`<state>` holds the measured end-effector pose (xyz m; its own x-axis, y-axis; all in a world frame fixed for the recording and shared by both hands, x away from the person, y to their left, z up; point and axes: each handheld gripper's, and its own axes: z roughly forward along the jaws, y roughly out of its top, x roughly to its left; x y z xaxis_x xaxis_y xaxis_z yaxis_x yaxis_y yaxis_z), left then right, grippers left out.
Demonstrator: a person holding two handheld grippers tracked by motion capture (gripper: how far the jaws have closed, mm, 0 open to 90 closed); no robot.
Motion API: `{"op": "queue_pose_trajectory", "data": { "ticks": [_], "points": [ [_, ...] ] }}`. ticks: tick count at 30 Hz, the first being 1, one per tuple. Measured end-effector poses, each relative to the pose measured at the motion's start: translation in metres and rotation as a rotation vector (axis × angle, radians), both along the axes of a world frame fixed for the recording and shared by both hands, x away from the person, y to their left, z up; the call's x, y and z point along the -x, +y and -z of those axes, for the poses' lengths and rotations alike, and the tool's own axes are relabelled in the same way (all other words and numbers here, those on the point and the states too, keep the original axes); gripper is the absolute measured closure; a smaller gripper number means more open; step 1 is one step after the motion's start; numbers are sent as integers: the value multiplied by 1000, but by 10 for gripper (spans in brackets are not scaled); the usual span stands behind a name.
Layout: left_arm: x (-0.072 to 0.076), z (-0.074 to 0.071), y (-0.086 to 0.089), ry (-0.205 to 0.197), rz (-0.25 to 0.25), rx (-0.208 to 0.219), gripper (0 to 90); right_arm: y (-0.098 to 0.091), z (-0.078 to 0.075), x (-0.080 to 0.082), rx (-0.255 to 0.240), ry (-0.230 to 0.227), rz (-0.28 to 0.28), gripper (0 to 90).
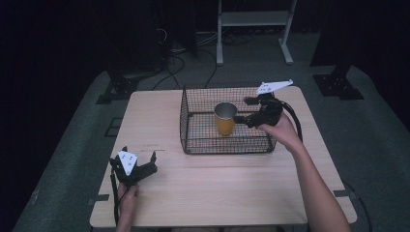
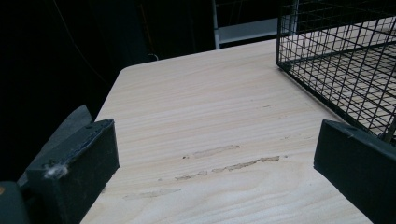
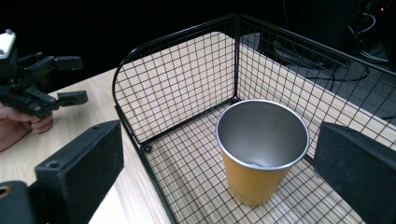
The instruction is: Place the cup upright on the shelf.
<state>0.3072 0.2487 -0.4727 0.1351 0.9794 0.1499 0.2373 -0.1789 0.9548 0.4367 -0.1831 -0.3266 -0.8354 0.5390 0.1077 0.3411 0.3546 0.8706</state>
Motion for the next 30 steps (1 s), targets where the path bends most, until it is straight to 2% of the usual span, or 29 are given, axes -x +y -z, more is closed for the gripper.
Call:
{"op": "queue_pose_trajectory", "data": {
  "ticks": [15,21,30],
  "points": [
    [0,0,0,-2,0,-2,0,-23,7,21,-5,4,3,12],
    [0,0,-1,0,0,-5,0,-27,9,33,-2,-10,4,12],
    [0,0,-1,0,0,-5,0,-35,16,47,-1,-2,-5,12]
  ]
}}
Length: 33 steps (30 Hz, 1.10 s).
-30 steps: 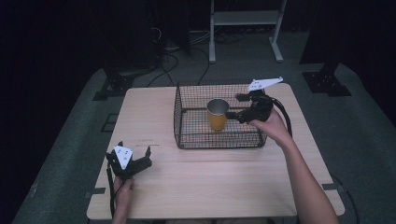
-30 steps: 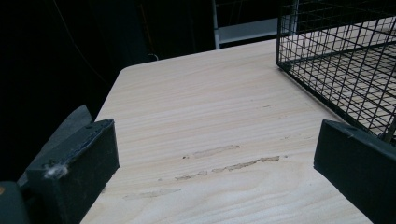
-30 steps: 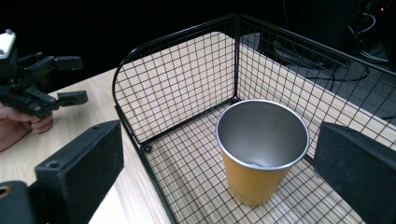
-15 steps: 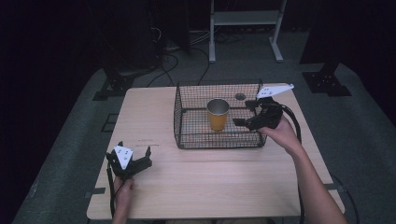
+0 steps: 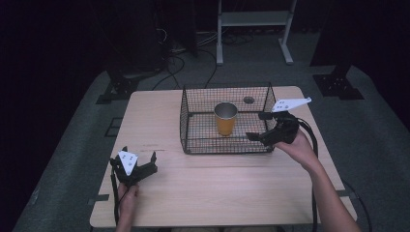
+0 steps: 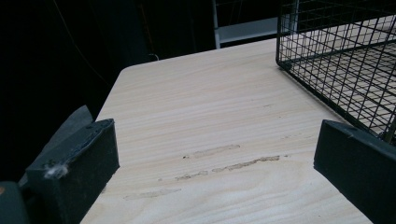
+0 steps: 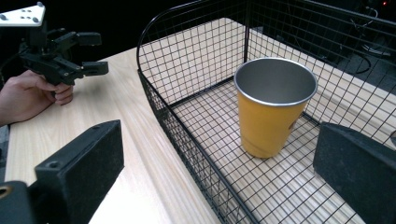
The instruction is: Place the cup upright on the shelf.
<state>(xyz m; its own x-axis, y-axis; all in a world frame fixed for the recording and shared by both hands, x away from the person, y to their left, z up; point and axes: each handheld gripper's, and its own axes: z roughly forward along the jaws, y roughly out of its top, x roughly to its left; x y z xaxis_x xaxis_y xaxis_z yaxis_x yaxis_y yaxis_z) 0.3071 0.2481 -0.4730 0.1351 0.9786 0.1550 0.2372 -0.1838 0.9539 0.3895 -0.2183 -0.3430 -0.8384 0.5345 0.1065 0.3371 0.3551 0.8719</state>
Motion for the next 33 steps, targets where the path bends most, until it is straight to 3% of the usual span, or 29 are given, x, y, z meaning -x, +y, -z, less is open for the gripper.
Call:
{"op": "queue_pose_trajectory", "data": {
  "ticks": [14,33],
  "points": [
    [0,0,0,1,2,-3,0,-23,13,16,-23,13,23,13],
    [0,0,-1,0,2,-7,0,-42,28,33,-13,33,42,13]
  ]
}}
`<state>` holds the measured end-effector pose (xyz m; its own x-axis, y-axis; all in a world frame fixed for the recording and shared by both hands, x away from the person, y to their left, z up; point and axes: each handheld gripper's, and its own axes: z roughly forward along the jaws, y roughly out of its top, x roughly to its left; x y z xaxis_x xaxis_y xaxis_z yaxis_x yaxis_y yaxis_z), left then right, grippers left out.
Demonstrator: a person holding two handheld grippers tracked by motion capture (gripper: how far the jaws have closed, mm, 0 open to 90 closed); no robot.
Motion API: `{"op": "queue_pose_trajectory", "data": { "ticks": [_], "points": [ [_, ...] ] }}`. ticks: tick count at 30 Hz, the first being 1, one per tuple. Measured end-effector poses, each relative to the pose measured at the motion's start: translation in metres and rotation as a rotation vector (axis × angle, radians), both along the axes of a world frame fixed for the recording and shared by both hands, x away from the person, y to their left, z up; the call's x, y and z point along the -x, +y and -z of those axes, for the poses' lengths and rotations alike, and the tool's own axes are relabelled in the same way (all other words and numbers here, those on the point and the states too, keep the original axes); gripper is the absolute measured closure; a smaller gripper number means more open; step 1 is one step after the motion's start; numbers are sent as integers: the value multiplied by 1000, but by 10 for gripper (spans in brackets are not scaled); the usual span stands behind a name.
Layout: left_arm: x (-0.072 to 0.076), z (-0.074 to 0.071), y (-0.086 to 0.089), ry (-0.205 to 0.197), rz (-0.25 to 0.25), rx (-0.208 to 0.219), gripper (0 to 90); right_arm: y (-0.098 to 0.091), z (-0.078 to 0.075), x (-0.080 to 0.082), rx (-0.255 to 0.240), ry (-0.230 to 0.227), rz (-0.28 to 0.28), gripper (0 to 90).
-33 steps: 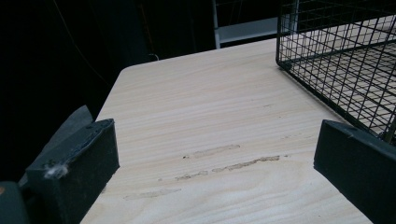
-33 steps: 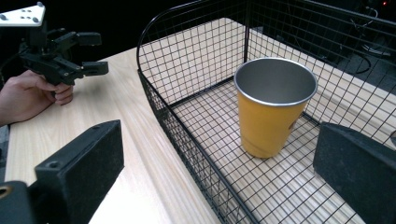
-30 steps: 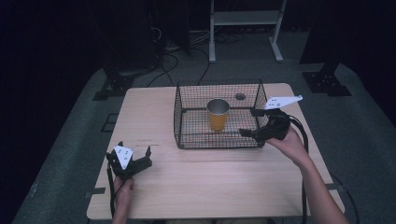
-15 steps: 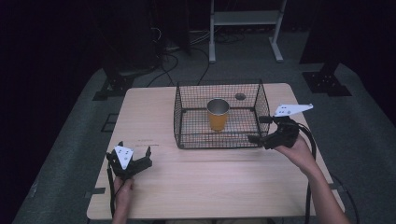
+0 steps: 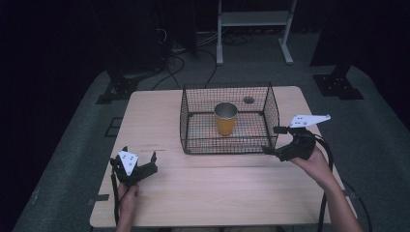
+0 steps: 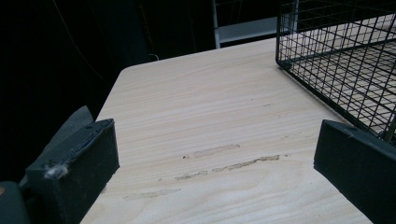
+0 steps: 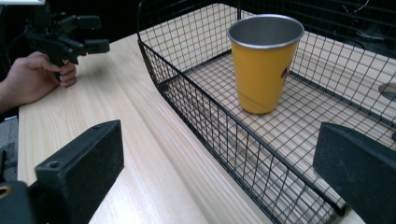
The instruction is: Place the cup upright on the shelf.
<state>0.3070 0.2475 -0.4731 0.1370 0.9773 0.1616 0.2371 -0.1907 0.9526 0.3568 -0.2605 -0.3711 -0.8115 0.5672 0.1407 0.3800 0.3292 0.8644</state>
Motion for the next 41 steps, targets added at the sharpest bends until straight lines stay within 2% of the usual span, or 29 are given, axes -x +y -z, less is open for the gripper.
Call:
{"op": "queue_pose_trajectory", "data": {
  "ticks": [14,29,37,41],
  "points": [
    [0,0,0,0,0,-2,0,-10,13,9,3,25,13,13],
    [0,0,0,0,0,-4,0,-22,25,20,-10,23,37,13],
    [0,0,0,1,-1,-5,0,-31,37,31,-15,24,66,13],
    [0,0,0,1,-2,-5,0,-35,48,41,-12,21,92,13]
  ]
}}
